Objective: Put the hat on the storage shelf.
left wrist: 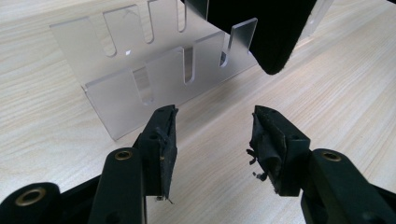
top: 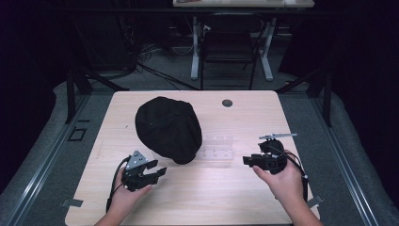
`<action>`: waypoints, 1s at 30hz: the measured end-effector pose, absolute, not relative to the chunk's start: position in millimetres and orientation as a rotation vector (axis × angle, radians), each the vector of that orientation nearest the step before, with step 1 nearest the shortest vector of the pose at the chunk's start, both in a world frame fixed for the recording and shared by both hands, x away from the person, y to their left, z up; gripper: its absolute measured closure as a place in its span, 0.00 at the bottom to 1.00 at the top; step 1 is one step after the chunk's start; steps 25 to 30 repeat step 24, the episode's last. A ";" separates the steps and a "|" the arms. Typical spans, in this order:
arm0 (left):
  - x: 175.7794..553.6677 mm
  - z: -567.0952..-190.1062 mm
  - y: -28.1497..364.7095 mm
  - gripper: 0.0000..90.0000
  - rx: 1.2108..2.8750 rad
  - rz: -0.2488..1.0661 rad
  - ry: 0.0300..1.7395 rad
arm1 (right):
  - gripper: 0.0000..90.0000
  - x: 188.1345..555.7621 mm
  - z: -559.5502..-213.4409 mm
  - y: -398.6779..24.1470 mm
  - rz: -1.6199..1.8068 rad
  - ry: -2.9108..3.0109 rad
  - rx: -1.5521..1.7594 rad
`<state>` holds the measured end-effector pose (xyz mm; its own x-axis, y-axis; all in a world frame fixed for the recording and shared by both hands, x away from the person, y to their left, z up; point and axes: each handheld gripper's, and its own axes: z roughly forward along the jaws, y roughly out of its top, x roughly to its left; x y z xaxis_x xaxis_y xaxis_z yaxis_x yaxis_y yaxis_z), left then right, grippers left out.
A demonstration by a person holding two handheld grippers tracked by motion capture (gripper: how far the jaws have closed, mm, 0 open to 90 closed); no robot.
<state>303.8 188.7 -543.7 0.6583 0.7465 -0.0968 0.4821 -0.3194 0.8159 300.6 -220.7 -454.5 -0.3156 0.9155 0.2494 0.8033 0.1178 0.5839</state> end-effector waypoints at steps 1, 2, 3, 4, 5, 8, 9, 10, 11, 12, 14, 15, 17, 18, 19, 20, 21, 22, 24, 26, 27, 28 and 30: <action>303.7 -543.8 188.6 0.56 1.984 0.376 0.956 | 0.67 299.3 -458.6 -221.5 0.969 2.210 1.722; 303.7 -544.3 188.3 0.56 1.982 0.379 0.955 | 0.66 298.0 -461.7 -221.8 0.968 2.205 1.721; 303.7 -544.7 188.1 0.56 1.983 0.378 0.955 | 0.66 295.9 -467.3 -222.6 0.967 2.198 1.715; 303.8 -545.0 188.0 0.56 1.983 0.376 0.955 | 0.65 294.4 -472.5 -223.7 0.971 2.193 1.710; 304.0 -545.4 187.6 0.56 1.989 0.369 0.950 | 0.64 293.4 -476.2 -224.4 0.972 2.197 1.717; 303.4 -546.1 185.7 0.56 1.993 0.375 0.939 | 0.63 287.1 -495.0 -226.2 0.954 2.183 1.701; 303.0 -546.0 185.1 0.56 1.996 0.373 0.934 | 0.63 285.8 -498.7 -226.4 0.950 2.175 1.700; 302.6 -546.2 184.1 0.56 1.997 0.379 0.930 | 0.63 284.3 -502.8 -227.1 0.949 2.174 1.692; 302.4 -546.4 183.5 0.56 1.997 0.379 0.927 | 0.62 282.9 -506.2 -227.5 0.950 2.170 1.688; 302.3 -546.2 183.1 0.56 2.006 0.377 0.921 | 0.62 281.9 -508.5 -228.3 0.953 2.166 1.681; 302.2 -547.2 181.2 0.56 2.013 0.370 0.915 | 0.60 279.4 -513.4 -230.5 0.973 2.141 1.673; 302.3 -548.1 180.3 0.56 2.012 0.368 0.912 | 0.59 278.7 -515.6 -231.8 0.984 2.135 1.653; 302.0 -548.6 178.7 0.56 2.020 0.359 0.907 | 0.57 277.0 -520.4 -233.1 1.002 2.118 1.613; 302.2 -548.5 178.7 0.56 2.018 0.353 0.904 | 0.57 275.1 -523.4 -233.8 0.996 2.110 1.608; 302.6 -548.4 179.0 0.55 2.006 0.339 0.902 | 0.57 273.8 -525.8 -234.2 0.995 2.099 1.603; 302.6 -548.4 179.0 0.55 2.006 0.339 0.902 | 0.57 273.8 -525.8 -234.2 0.995 2.099 1.603; 304.3 -547.0 182.4 0.53 1.968 0.286 0.904 | 0.55 269.8 -533.4 -236.8 1.027 2.067 1.578; 305.1 -547.0 183.7 0.52 1.940 0.252 0.913 | 0.55 269.0 -535.2 -237.8 1.033 2.057 1.582; 307.6 -546.5 187.3 0.48 1.927 0.203 0.919 | 0.54 268.1 -538.6 -240.7 1.056 2.047 1.602; 307.6 -546.5 187.3 0.48 1.927 0.203 0.919 | 0.54 268.1 -538.6 -240.7 1.056 2.047 1.602; 307.6 -546.5 187.3 0.48 1.927 0.203 0.919 | 0.54 268.1 -538.6 -240.7 1.056 2.047 1.602; 307.6 -546.5 187.3 0.48 1.927 0.203 0.919 | 0.54 268.1 -538.6 -240.7 1.056 2.047 1.602; 307.6 -546.5 187.3 0.48 1.927 0.203 0.919 | 0.54 268.1 -538.6 -240.7 1.056 2.047 1.602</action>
